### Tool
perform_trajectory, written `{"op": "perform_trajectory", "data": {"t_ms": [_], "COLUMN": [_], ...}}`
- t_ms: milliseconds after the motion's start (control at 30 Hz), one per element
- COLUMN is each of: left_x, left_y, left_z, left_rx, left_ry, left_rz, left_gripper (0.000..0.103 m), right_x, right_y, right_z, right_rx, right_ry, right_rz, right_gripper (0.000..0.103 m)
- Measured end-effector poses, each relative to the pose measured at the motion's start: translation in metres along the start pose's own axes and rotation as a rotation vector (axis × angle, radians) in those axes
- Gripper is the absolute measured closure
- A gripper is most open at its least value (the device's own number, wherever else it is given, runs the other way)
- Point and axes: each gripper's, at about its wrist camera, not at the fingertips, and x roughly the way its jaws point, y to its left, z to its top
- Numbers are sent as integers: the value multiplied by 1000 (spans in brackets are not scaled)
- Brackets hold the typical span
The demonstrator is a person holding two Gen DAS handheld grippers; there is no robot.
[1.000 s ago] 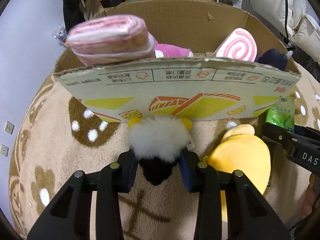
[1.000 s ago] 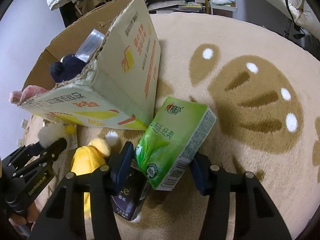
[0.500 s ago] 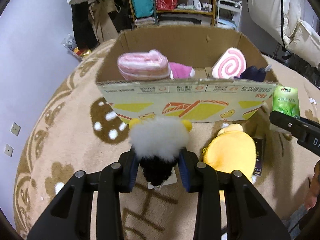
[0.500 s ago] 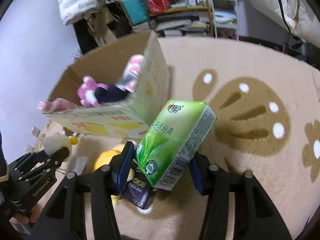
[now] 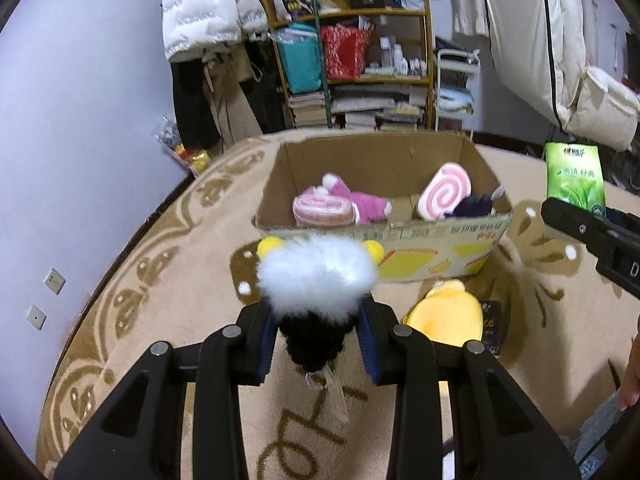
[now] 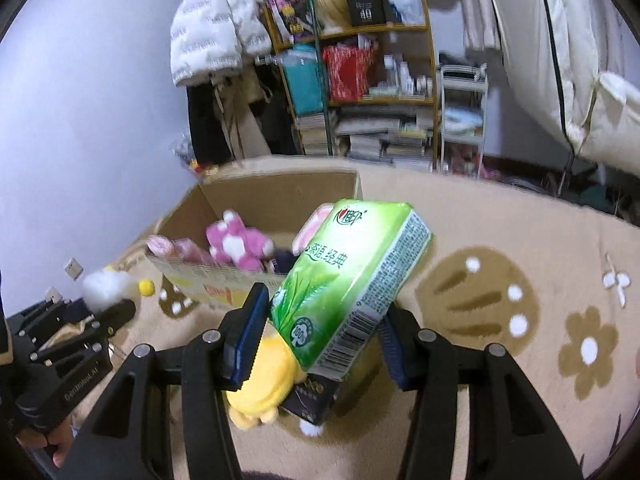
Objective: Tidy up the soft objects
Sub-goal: 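Lift white-black plush with left tool while right tool lifts green pack over box, then open left tool over box dropping plush while right tool drops green pack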
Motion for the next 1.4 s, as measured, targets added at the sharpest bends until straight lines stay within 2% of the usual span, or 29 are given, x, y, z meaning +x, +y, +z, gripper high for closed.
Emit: {"op": "perform_trajectory", "data": {"t_ms": [167, 333, 500, 833, 1233, 1400], "left_x": [-16, -38, -52, -61, -43, -39], "left_y": [2, 7, 12, 8, -6, -6], "left_z": [9, 24, 36, 61, 87, 95], "left_rx": [-7, -12, -15, 1, 4, 12], "left_ry": [-81, -186, -244, -317, -330, -344], "left_rz": [22, 43, 45, 47, 27, 28], "left_gripper": [70, 70, 70, 69, 69, 69], "right_x": [-13, -18, -20, -15, 6, 21], "right_y": [9, 11, 12, 12, 12, 10], "right_z": [13, 23, 30, 46, 65, 69], "right_rx": [-42, -61, -64, -68, -67, -55], "right_ry": [-81, -125, -148, -193, -224, -211], "right_rz": [-9, -1, 18, 35, 42, 61], "right_gripper": [48, 48, 48, 48, 48, 48]}}
